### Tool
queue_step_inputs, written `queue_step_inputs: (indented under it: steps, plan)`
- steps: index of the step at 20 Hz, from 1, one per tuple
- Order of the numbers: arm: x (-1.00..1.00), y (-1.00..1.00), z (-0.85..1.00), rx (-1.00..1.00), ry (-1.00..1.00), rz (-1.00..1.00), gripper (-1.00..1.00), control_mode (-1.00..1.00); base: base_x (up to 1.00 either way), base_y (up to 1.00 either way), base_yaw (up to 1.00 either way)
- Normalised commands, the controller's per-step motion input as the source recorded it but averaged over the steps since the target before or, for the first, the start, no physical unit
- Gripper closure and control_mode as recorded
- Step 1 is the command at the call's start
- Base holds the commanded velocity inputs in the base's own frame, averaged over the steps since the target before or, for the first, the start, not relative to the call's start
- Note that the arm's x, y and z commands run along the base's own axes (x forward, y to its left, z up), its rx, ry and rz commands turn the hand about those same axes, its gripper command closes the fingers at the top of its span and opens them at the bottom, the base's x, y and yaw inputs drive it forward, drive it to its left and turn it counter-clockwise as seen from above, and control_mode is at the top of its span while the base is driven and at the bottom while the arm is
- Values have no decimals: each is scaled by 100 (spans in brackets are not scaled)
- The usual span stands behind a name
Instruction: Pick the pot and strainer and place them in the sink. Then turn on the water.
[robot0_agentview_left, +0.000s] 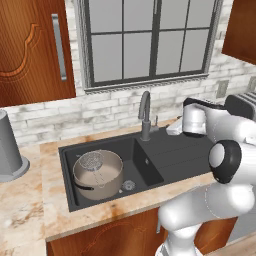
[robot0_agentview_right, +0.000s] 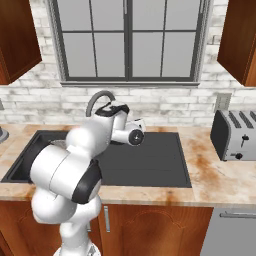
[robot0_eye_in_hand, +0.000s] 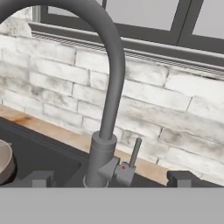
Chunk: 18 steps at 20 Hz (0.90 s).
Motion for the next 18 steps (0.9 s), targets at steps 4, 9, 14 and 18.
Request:
queue_step_inputs:
  steps: [4, 9, 14, 18]
  plan:
    - [11, 0, -2, 0, 0, 0, -100, -100, 0, 0, 0]
    - [17, 4, 0, 0, 0, 0, -100, -100, 0, 0, 0]
    - [15, 10, 0, 0, 0, 0, -100, -100, 0, 0, 0]
    - [13, 14, 0, 0, 0, 0, -100, -100, 0, 0, 0]
